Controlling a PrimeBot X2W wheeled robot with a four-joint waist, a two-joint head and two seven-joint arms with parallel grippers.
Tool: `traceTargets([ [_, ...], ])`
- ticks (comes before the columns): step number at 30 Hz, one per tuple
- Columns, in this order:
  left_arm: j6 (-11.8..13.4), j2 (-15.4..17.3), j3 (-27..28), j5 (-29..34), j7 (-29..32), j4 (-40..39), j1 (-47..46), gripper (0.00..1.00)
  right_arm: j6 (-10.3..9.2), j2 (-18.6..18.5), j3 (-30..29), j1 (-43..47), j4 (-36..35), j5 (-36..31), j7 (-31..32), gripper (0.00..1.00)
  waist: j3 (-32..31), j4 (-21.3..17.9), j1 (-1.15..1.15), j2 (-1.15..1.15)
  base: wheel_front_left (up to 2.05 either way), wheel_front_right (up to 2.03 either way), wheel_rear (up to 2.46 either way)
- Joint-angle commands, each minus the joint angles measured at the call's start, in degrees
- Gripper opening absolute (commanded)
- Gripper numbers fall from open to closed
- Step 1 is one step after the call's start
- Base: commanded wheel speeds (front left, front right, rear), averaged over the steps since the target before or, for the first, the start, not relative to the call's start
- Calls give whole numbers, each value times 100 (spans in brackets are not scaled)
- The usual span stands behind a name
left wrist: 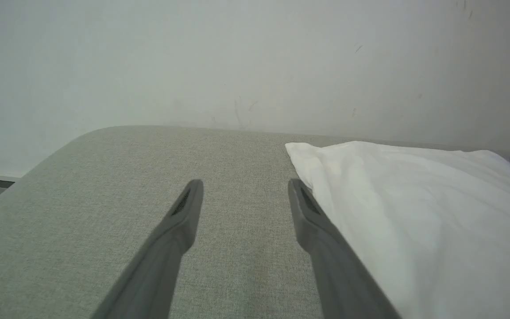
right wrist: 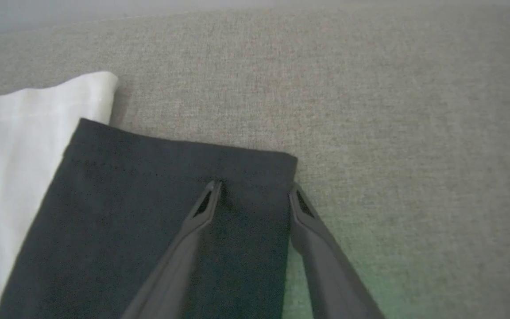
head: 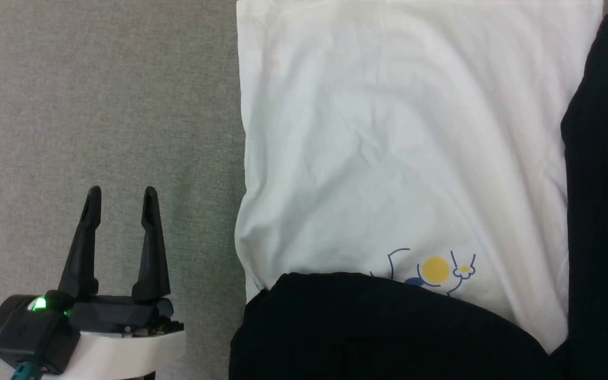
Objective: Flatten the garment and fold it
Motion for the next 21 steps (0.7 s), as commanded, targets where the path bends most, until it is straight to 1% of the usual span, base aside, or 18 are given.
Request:
traceTargets([
  [1, -44, -33, -1, 58, -28, 41, -115, 100, -4, 58, -34, 42, 103, -76, 27, 0, 2, -14, 0, 0, 0, 0, 0],
  [6, -75, -50, -3, 88, -28, 135, -135, 100, -4, 89, -34, -31, 53, -171, -200, 0, -160, -113, 0, 0, 0, 0, 0],
  [11, -67, -20, 36, 106, -28, 196, -54, 100, -4, 93, 57, -45, 10, -24, -503, 0, -555, -278, 0, 0, 0, 0, 0],
  [16, -6, 55, 125, 101, 7, 200, 140, 100, -4, 117, -7, 87, -199, 323, -699, 0, -1167, -486, 0, 0, 0, 0, 0],
  [21, 91, 155, 254, 69, 114, 107, 476, 100, -4, -41, -267, 541, -603, 667, -726, 0, -1822, -716, 0, 0, 0, 0, 0],
])
